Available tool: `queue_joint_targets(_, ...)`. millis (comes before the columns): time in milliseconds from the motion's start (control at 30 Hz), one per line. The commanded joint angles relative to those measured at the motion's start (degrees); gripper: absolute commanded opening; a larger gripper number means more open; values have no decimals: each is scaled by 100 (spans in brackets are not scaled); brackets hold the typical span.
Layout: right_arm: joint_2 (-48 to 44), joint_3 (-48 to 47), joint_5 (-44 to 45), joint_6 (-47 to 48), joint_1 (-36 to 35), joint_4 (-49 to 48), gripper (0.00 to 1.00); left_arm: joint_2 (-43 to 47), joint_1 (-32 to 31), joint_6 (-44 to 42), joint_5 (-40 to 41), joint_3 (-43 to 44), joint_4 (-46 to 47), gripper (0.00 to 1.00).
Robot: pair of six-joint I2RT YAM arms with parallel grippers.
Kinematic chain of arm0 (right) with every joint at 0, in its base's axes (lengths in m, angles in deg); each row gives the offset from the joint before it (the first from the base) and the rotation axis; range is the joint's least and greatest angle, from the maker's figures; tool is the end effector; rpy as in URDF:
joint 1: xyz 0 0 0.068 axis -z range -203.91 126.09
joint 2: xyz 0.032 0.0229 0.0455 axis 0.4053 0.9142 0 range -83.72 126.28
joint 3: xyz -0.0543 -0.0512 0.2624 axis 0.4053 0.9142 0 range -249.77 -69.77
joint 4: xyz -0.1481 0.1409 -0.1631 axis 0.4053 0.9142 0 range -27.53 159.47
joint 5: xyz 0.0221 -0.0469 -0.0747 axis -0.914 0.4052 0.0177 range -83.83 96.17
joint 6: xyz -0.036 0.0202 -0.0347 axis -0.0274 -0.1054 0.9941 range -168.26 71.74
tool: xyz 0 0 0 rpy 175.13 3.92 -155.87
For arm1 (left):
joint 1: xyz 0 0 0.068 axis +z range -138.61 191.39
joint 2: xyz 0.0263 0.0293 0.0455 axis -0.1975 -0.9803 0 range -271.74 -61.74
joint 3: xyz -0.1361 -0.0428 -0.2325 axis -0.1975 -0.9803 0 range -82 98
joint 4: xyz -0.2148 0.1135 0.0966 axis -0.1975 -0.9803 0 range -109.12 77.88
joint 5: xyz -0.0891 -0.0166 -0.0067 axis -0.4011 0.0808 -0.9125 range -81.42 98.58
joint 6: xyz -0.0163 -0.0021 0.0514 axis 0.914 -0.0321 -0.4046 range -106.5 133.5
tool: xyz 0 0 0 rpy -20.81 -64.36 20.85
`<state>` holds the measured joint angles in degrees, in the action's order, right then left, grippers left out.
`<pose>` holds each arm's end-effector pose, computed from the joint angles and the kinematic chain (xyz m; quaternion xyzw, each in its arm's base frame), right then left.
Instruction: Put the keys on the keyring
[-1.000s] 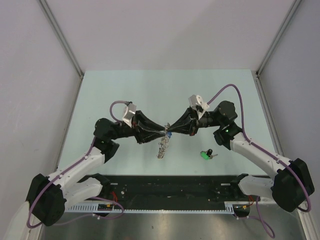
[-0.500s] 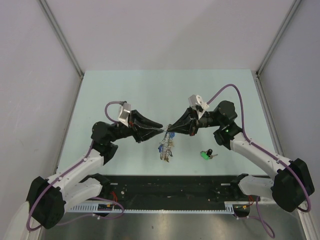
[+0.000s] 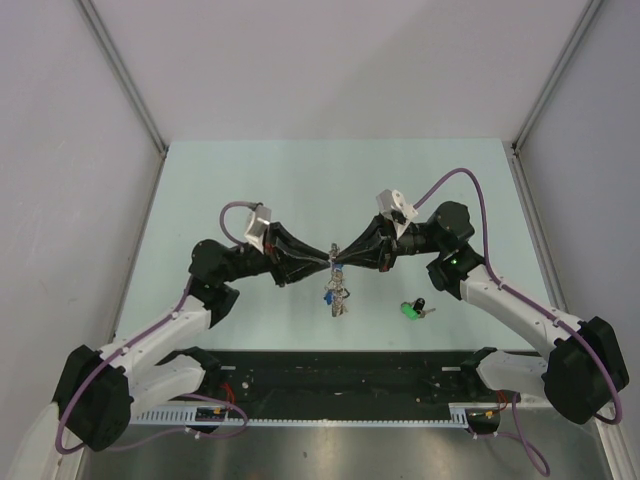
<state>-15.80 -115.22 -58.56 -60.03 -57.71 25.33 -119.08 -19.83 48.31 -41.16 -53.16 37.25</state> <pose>0.1951 0.1694 0.3426 -0.5146 0.4257 0.5605 0.4898 0.1673 -0.1331 0.3060 0.3299 0.5254 -0.6071 0.4965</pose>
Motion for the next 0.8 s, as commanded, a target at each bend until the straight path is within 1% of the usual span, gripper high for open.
queue_joint_targets(0, -218, -113, 118, 78, -21, -302, 0, 12, -59, -185, -28, 192, -120, 27)
queue_joint_targets(133, -209, -113, 127, 70, -30, -293, 0, 47, -103, -281, 51, 183, -252, 24)
queue_joint_targets(333, -200, -104, 127, 87, -92, -293, 0, 118, -121, -273, 192, 175, -155, 22)
queue_joint_targets(467, -200, -104, 154, 105, -92, -267, 0, 144, -138, -133, 201, 140, 151, 22)
queue_joint_targets(567, -200, -113, 162, 131, -100, -232, 0, 162, -156, 8, 175, 69, 485, 25)
queue_joint_targets(667, -183, -104, 180, 149, -118, -197, 0, 179, -165, 61, 166, 34, 592, 25)
queue_joint_targets(767, -183, -104, 180, 158, -135, -197, 0, 136, -182, 35, 140, 43, 583, 22)
